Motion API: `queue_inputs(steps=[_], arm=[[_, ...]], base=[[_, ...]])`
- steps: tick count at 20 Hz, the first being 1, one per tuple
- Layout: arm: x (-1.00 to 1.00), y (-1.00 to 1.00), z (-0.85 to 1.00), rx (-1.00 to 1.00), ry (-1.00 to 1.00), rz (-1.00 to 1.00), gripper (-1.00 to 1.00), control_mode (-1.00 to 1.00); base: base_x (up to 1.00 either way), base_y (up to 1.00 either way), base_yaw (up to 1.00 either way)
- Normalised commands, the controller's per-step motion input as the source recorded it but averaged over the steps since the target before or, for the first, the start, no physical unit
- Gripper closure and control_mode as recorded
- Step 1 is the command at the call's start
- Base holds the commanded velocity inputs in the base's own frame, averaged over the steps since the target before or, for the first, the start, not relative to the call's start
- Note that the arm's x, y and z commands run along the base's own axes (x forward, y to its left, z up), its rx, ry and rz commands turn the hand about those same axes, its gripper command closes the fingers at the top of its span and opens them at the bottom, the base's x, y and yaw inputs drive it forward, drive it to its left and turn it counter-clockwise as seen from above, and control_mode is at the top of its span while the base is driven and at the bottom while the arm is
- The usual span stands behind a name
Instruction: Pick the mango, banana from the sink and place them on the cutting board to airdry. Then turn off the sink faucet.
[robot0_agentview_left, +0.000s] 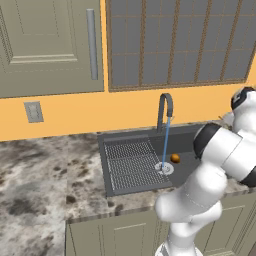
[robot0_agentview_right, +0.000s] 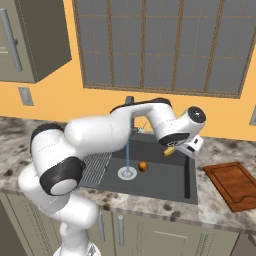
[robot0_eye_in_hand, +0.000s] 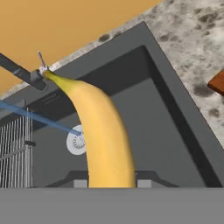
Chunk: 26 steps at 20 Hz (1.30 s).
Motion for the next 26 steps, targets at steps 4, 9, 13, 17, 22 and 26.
queue_inputs(steps=[4,9,13,17,22,26], arm=[[-0.59,-0.15,0.73,-0.02,-0.10,0.00,1.00,-1.00],[-0.61,-0.42,0.84,-0.07,0.00,0.00,1.00,-1.00],[-0.51,-0.53,0.51,-0.15,0.00,-0.02,1.00,-1.00],[-0.38,-0.54,0.18,-0.15,0.02,-0.08,1.00,-1.00],[-0.16,-0.26,0.00,-0.17,0.04,-0.10,1.00,-1.00],[-0.02,-0.09,0.00,-0.22,0.00,-0.11,1.00,-1.00]], base=[[0.00,0.00,0.00],[0.00,0.00,0.00],[0.00,0.00,0.00],[0.00,0.00,0.00],[0.00,0.00,0.00],[0.00,0.00,0.00]])
